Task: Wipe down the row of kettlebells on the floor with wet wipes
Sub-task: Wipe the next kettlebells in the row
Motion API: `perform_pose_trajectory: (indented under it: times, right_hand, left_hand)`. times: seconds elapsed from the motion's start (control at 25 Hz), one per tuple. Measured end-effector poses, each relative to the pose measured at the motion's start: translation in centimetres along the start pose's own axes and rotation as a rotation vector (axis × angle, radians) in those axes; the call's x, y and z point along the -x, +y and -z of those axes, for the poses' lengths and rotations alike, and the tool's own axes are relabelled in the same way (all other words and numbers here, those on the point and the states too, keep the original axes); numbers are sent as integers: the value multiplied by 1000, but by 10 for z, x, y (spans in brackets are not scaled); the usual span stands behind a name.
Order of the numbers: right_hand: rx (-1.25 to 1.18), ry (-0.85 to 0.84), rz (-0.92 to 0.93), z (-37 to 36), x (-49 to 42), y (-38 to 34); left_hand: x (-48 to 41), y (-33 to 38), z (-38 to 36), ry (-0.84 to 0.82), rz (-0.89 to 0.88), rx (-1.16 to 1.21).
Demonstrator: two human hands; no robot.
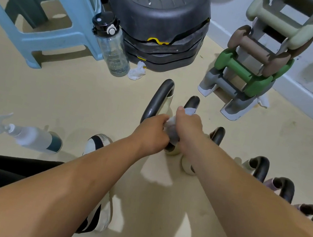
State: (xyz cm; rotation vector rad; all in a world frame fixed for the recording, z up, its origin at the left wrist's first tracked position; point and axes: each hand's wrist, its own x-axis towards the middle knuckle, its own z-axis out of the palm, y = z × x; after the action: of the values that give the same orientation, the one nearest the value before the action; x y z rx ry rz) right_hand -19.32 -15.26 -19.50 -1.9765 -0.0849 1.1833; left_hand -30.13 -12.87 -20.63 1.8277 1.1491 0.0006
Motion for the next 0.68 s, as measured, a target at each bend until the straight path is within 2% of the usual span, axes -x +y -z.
perform_pose_trajectory:
  times: [0.08, 0.24, 0.32, 0.44, 0.56, 0.68]
  right_hand:
    - [-98, 29, -59, -3, -14, -16]
    - [-133, 36, -84, -7, -31, -16]
    - [-106, 58, -22, -10, -21, 2]
    - [-36, 41, 197, -20, 6, 42]
    - [91, 18, 363, -26, 25, 83]
    - [256, 37, 381, -29, 23, 96]
  left_hand:
    - [-3, -2, -1, 53, -4, -31]
    - [-4, -7, -2, 156, -7, -149]
    - [-4, -12, -2, 140, 5, -164]
    - [-1, -24, -3, 133, 40, -153]
    - [5, -41, -6, -4, 58, -146]
    - [9, -50, -7, -118, 82, -170]
